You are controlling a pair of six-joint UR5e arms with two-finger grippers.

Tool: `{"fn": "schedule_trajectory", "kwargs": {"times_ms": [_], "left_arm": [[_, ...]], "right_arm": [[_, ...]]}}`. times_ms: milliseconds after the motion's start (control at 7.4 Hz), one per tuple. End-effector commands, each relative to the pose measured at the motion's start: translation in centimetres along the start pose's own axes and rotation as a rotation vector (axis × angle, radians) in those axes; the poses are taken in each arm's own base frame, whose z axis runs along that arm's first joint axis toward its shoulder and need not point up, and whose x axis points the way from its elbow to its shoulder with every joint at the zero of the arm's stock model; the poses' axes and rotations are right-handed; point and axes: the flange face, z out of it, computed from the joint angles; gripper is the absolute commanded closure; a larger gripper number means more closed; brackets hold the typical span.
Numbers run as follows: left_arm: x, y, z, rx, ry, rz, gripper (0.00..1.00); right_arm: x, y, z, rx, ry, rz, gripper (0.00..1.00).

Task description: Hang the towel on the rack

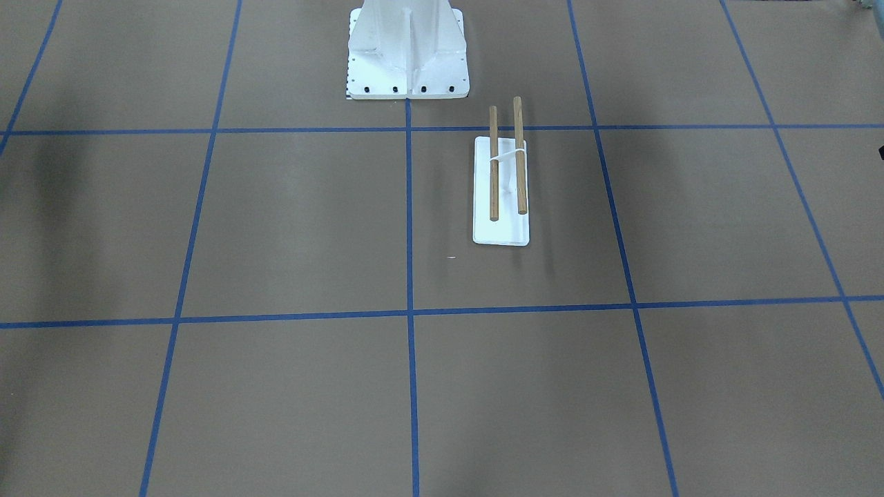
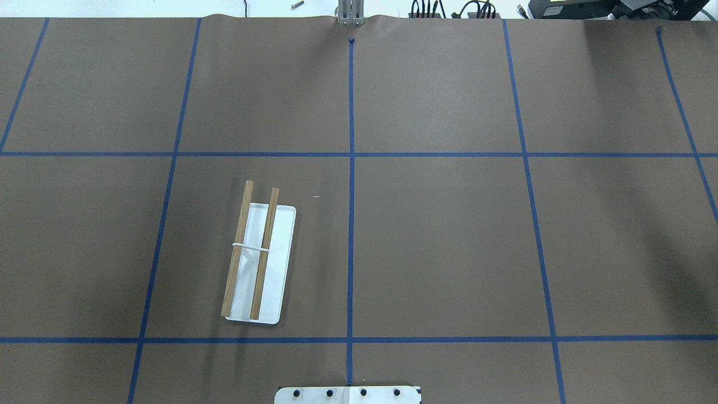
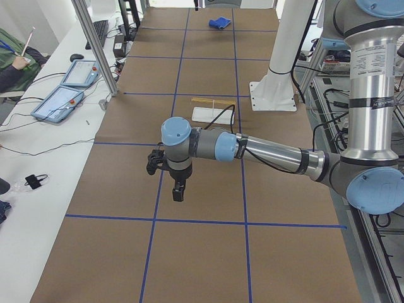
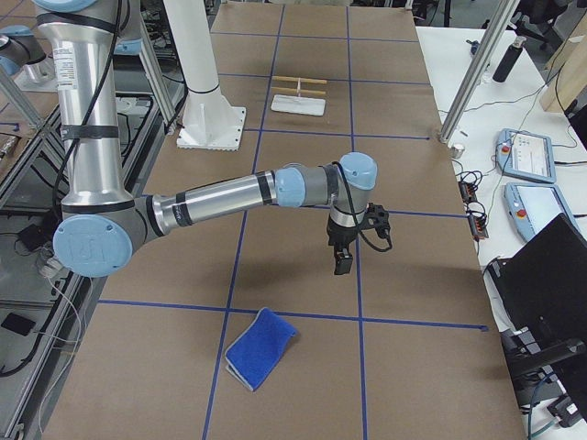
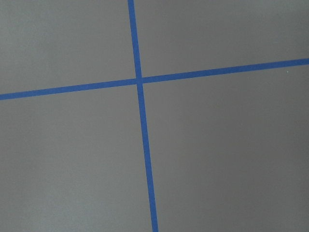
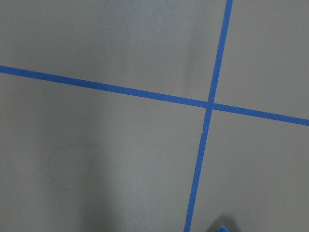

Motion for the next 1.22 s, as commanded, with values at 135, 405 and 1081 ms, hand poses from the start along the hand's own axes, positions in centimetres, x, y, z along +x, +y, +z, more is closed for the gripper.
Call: {"fn": "schedule_trajectory", "kwargs": {"times_ms": [135, 405, 1081], "left_arm": [[3.5, -5.0, -3.5, 0.08, 0.002, 0.068, 0.01], [2.9, -4.8, -2.8, 0.083, 0.002, 0.073, 0.01], [2.0, -4.4, -2.0, 0.105, 0.004, 0.089, 0.01]], "right_arm": [[-3.0, -0.6, -3.4, 0.072, -0.007, -0.059, 0.0], [-1.6, 0.5, -0.8, 0.03, -0.016, -0.057, 0.0], [8.9, 8.3, 12.7, -0.041, 0.006, -0.103, 0.0]]}}
